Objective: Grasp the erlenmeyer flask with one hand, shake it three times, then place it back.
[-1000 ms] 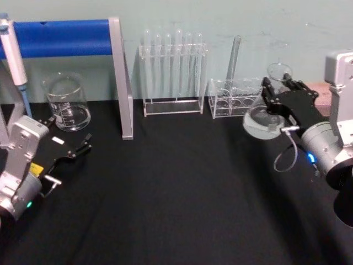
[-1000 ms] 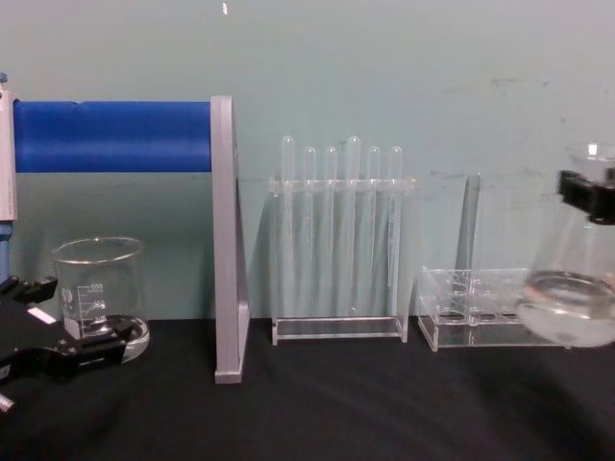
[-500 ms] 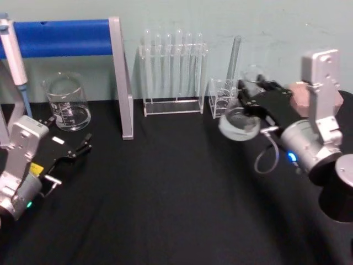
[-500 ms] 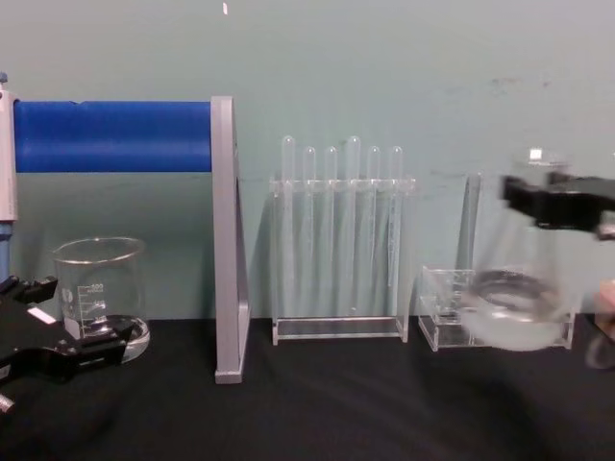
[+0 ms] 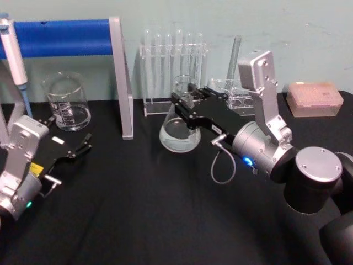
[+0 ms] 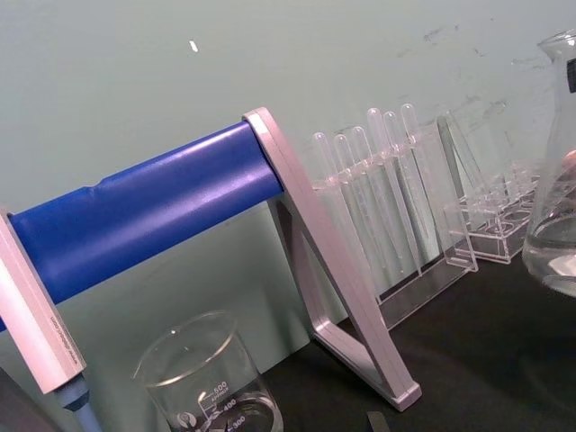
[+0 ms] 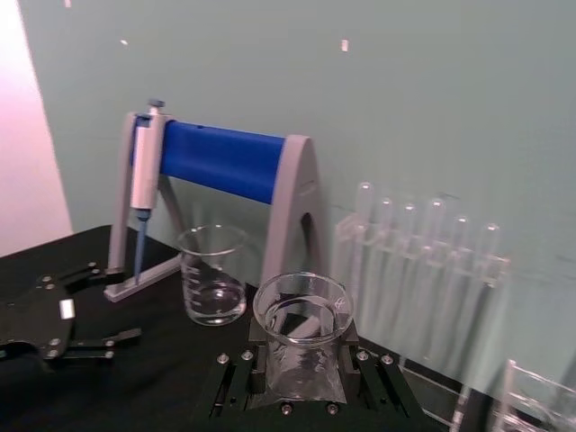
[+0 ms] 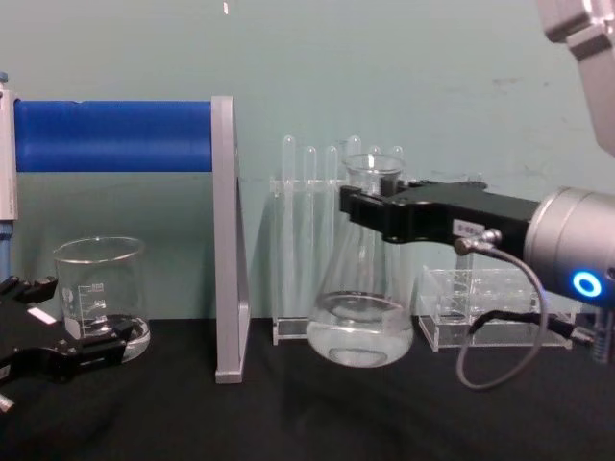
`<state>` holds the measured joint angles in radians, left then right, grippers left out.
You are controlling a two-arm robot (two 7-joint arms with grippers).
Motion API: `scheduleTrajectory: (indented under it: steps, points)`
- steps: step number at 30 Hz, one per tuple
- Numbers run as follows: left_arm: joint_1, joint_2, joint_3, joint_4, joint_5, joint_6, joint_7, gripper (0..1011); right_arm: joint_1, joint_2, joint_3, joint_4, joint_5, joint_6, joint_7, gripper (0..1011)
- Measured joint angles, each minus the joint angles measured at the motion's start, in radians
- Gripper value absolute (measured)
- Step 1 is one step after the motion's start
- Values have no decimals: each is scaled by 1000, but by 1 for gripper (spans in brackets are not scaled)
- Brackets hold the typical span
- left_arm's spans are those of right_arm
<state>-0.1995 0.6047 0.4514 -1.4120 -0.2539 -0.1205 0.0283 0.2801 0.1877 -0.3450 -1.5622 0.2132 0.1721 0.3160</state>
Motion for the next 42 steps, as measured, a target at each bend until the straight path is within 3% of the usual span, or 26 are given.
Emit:
scheduleTrajectory:
  steps: [4,9,13,24,29,36,42]
  points:
    - [0,0,0,0,0,0,0,1001,8,8,-15,5,12,-3,8,448]
    - [0,0,0,0,0,0,0,1001,3,18,0,-1,19,-1,-20,448]
    - [0,0,0,0,0,0,0,1001,-14,25,32,-16,20,5,-64,448]
    - [0,0,0,0,0,0,0,1001,-91,37,172,-80,-6,31,-204,448]
    - [0,0,0,0,0,0,0,1001,-116,34,218,-98,-20,38,-234,448]
    - [0,0,0,0,0,0,0,1001,-115,24,231,-95,-30,41,-223,448]
    - [0,0,0,0,0,0,0,1001,-88,19,201,-68,-31,36,-160,448]
